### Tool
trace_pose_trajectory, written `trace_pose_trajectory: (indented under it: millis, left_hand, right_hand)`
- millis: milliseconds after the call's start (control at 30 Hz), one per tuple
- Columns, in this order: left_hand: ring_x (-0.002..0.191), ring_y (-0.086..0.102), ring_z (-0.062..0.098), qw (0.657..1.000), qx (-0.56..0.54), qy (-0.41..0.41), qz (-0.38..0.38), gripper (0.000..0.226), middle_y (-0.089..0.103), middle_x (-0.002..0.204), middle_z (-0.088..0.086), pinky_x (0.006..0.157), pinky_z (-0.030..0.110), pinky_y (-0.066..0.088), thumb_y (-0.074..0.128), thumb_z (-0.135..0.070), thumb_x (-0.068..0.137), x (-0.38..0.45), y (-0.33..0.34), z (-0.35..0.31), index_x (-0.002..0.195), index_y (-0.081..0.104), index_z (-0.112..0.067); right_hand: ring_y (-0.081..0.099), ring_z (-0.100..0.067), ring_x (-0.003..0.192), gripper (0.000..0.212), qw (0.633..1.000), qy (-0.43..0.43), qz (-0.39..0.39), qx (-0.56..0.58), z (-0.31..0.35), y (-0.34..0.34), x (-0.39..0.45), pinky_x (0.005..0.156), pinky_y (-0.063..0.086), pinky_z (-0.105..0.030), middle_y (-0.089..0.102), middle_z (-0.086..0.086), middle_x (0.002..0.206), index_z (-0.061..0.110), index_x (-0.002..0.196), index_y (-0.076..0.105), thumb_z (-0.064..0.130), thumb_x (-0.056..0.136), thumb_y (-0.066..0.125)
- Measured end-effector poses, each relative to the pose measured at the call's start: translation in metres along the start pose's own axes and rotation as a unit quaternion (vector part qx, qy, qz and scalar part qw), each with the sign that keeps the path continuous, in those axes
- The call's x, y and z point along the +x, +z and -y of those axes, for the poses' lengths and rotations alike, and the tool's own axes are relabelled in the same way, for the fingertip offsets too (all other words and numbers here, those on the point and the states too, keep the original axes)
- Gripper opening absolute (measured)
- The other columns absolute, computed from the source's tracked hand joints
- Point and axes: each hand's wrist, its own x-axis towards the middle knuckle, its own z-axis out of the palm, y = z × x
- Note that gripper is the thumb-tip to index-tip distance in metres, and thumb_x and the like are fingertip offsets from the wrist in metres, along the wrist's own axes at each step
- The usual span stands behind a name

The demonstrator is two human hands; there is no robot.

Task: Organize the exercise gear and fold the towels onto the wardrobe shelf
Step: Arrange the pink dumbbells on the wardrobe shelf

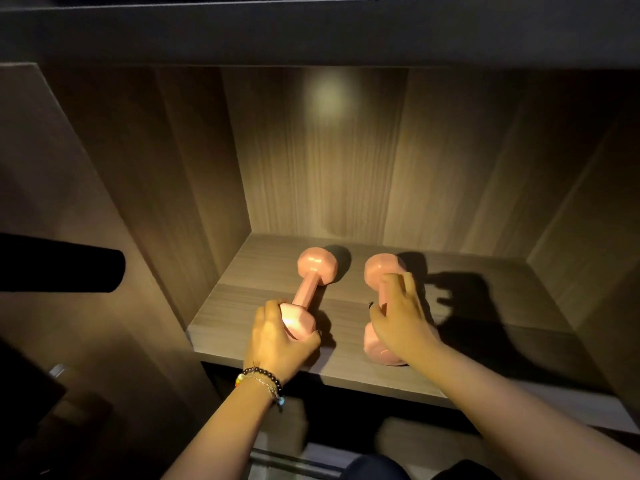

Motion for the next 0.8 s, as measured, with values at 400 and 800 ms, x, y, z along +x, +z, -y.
trace_pose_trajectory:
  millis: [400,800]
  left_hand:
    - [0.101,0.059,0.037,0.948,0.295,0.104,-0.064,0.083,0.055,0.125,0.020,0.085,0.043,0.051,0.062,-0.051,0.080,0.029,-0.035,0.035,0.145,0.034,-0.010]
    - [0.116,0.052,0.048,0.854,0.475,0.198,-0.082,0.045,0.052,0.125,0.036,0.097,0.053,0.047,0.031,0.001,0.089,0.045,-0.041,0.052,0.129,0.045,0.018]
  right_hand:
    - [0.009,-0.027,0.146,0.060,0.972,-0.175,0.115,-0.107,0.048,0.098,-0.010,0.118,0.017,-0.040,0.011,-0.008,0.159,0.013,0.149,0.019,0.036,0.099,0.041]
    - [-0.020,-0.019,0.146,0.072,0.935,-0.269,0.108,-0.204,0.027,0.121,0.015,0.118,-0.010,-0.045,-0.017,0.001,0.160,0.025,0.152,-0.009,0.062,0.095,0.014]
